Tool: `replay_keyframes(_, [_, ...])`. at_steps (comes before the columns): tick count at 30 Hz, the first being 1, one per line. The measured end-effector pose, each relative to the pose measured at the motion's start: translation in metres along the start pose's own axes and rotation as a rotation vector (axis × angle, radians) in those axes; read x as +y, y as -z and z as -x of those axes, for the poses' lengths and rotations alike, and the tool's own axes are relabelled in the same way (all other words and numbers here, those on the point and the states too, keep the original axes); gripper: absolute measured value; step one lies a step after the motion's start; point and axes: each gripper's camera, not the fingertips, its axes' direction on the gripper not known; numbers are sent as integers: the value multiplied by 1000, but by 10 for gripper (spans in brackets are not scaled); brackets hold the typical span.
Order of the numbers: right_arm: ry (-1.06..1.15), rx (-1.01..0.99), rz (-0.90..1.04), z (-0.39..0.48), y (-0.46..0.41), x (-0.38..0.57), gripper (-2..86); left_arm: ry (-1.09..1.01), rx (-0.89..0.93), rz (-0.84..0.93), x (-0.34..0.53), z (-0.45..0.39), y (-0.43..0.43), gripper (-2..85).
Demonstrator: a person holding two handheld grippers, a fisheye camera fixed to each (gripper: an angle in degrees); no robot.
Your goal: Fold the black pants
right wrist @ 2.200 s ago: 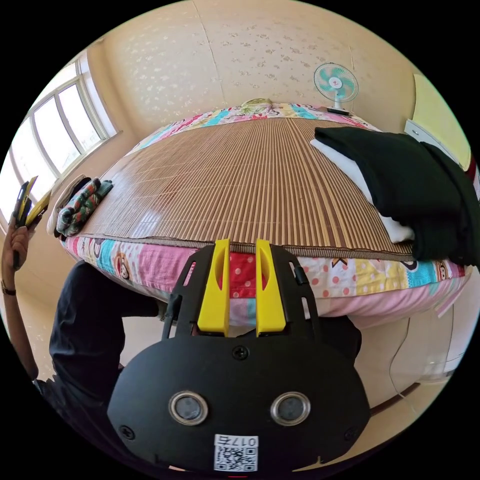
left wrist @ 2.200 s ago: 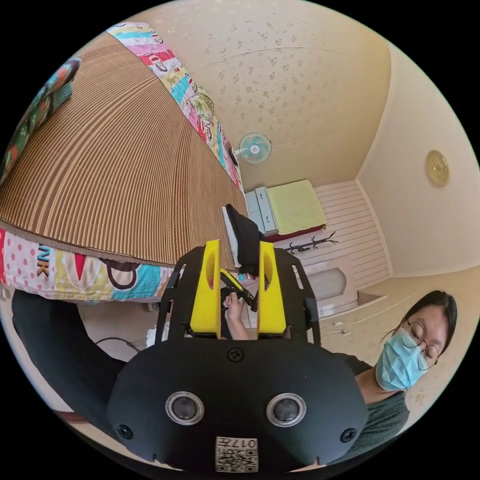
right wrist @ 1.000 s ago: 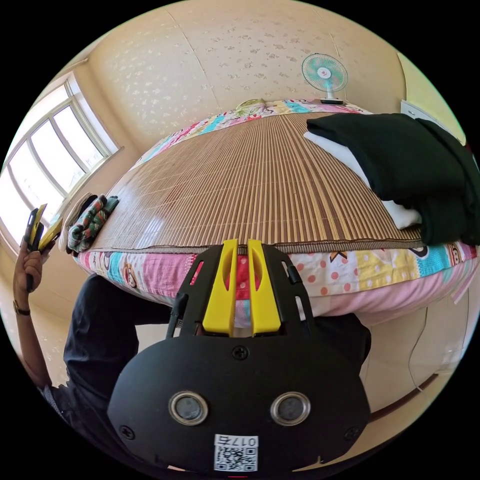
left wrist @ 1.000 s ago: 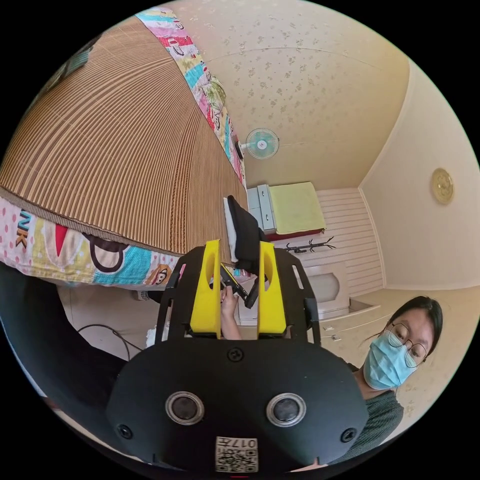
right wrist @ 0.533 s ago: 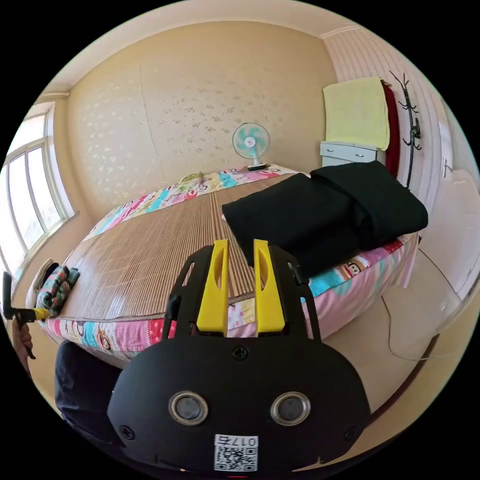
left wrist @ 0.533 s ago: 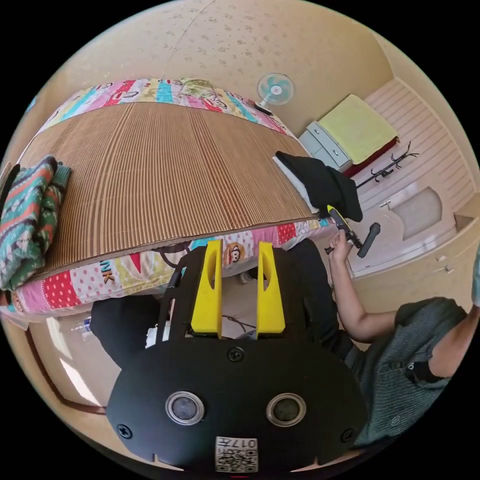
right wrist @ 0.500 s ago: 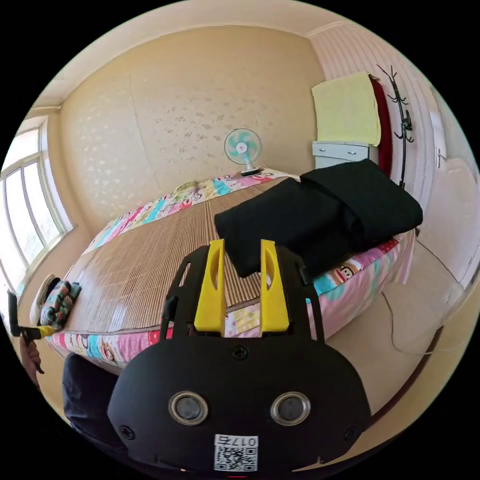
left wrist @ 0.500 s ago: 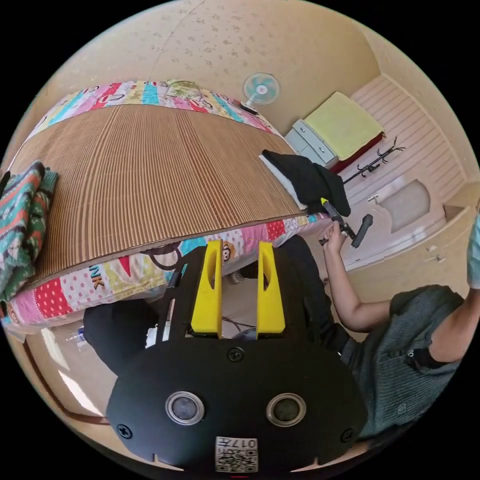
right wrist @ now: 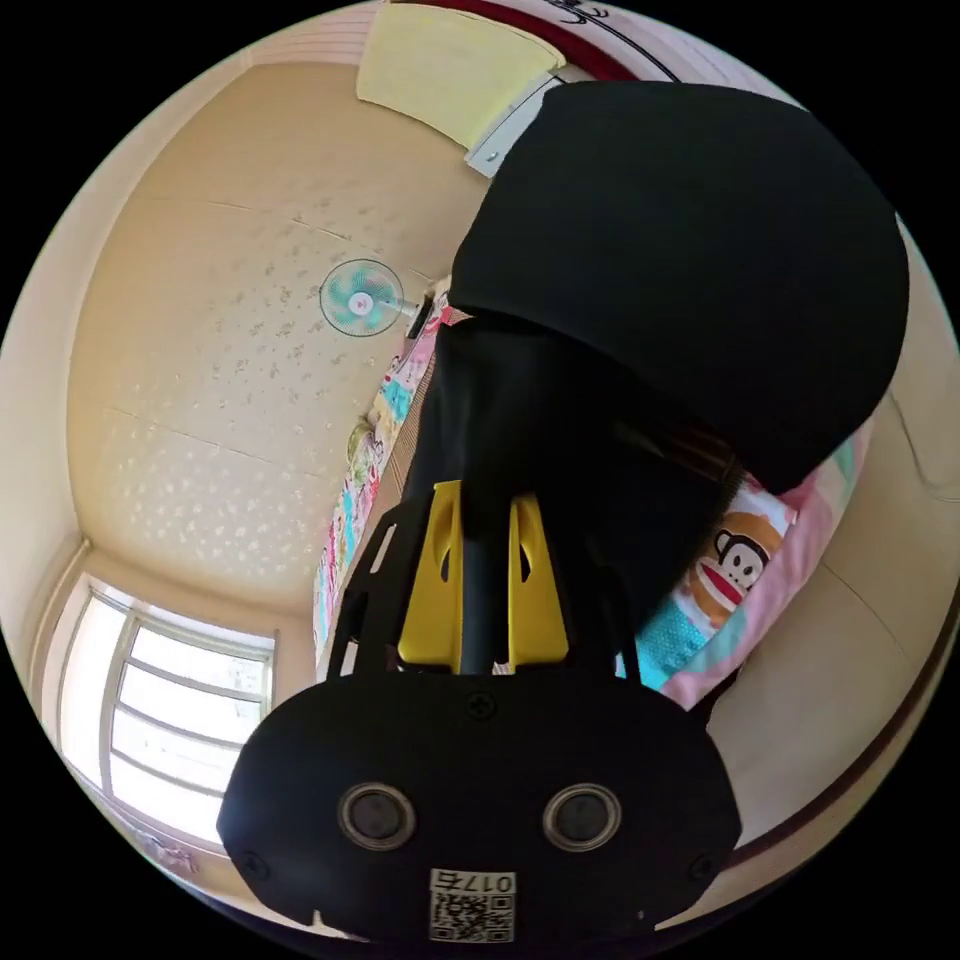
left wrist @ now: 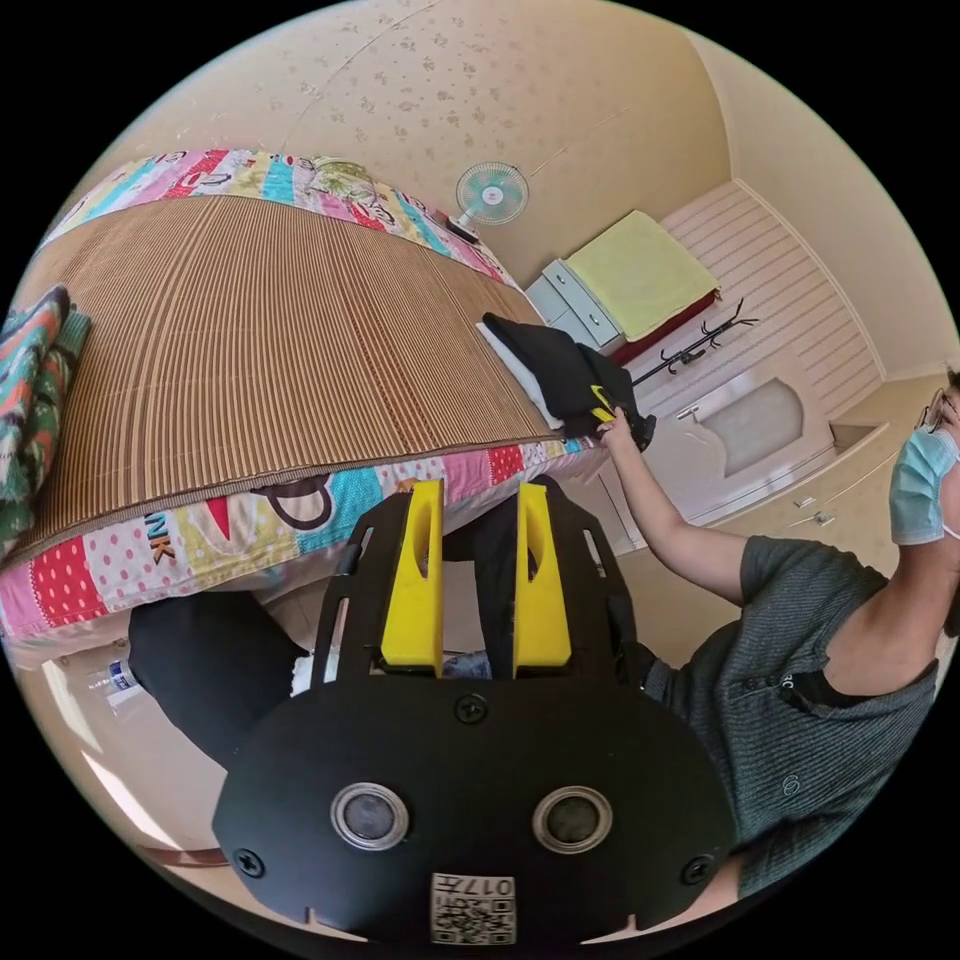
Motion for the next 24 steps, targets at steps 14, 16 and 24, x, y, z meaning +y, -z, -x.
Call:
replay_keyframes(14, [1350, -213, 728, 343, -182, 279, 36, 37, 13, -51, 4, 0, 8, 111])
replay_keyframes(16, [1385, -246, 876, 324, -203, 340, 37, 39, 6, -47, 2, 0, 7, 111])
replay_keyframes(24, [1016, -261, 1010, 201, -242, 455, 40, 83, 26, -55, 6, 20, -1, 111])
